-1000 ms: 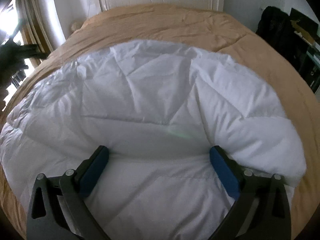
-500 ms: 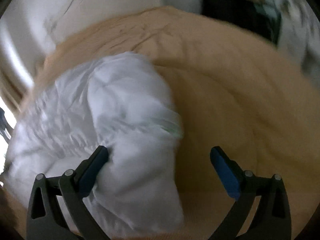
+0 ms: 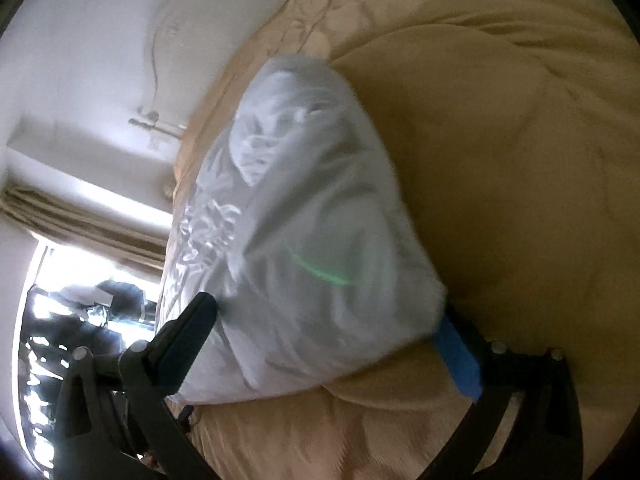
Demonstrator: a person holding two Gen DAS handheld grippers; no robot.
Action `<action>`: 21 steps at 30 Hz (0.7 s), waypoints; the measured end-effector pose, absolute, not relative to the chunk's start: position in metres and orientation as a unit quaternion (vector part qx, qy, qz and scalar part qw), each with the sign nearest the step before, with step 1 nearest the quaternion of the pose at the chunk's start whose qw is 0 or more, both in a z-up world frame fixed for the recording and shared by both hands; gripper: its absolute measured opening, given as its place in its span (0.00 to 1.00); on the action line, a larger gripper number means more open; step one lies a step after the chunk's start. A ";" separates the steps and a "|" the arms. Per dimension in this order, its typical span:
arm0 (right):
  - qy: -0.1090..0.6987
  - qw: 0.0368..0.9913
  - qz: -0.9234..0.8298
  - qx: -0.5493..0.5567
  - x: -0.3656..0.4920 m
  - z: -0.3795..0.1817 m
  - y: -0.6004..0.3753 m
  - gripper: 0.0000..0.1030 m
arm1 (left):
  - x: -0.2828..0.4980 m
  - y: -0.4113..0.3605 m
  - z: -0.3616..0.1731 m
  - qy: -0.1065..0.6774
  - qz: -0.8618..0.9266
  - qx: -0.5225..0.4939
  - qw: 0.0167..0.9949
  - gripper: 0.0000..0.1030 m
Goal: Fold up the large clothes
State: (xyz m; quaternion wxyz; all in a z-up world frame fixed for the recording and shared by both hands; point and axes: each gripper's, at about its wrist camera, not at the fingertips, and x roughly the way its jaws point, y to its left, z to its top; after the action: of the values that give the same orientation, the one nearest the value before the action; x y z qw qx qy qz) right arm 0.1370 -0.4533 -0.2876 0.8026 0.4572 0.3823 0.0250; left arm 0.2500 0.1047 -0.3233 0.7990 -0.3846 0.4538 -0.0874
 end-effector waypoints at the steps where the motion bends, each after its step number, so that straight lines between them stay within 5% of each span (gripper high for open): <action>1: 0.383 0.802 0.026 0.458 0.141 -0.289 -0.452 1.00 | 0.256 0.102 -0.324 0.456 -0.086 -0.385 0.798 0.99; 7: 0.379 0.794 0.032 0.474 0.168 -0.296 -0.451 0.99 | 0.301 0.090 -0.343 0.442 -0.075 -0.431 0.783 0.99; 8: 0.377 0.797 0.027 0.471 0.171 -0.297 -0.450 0.93 | 0.305 0.088 -0.344 0.445 -0.058 -0.431 0.783 0.99; 9: 0.372 0.801 0.014 0.468 0.173 -0.296 -0.450 0.77 | 0.308 0.086 -0.343 0.449 -0.038 -0.427 0.784 0.90; 13: 0.354 0.807 0.017 0.472 0.169 -0.284 -0.450 0.52 | 0.301 0.081 -0.325 0.442 -0.007 -0.412 0.796 0.57; 15: 0.349 0.816 0.026 0.461 0.159 -0.271 -0.448 0.43 | 0.296 0.081 -0.310 0.436 -0.019 -0.411 0.800 0.48; 21: 0.360 0.825 0.049 0.433 0.114 -0.237 -0.439 0.41 | 0.249 0.084 -0.288 0.448 -0.044 -0.389 0.803 0.46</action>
State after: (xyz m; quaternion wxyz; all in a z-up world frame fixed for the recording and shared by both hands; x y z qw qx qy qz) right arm 0.1144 -0.4386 -0.2366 0.8252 0.4329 0.3596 0.0491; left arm 0.2494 0.0836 -0.2884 0.8034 -0.3893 0.4483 -0.0435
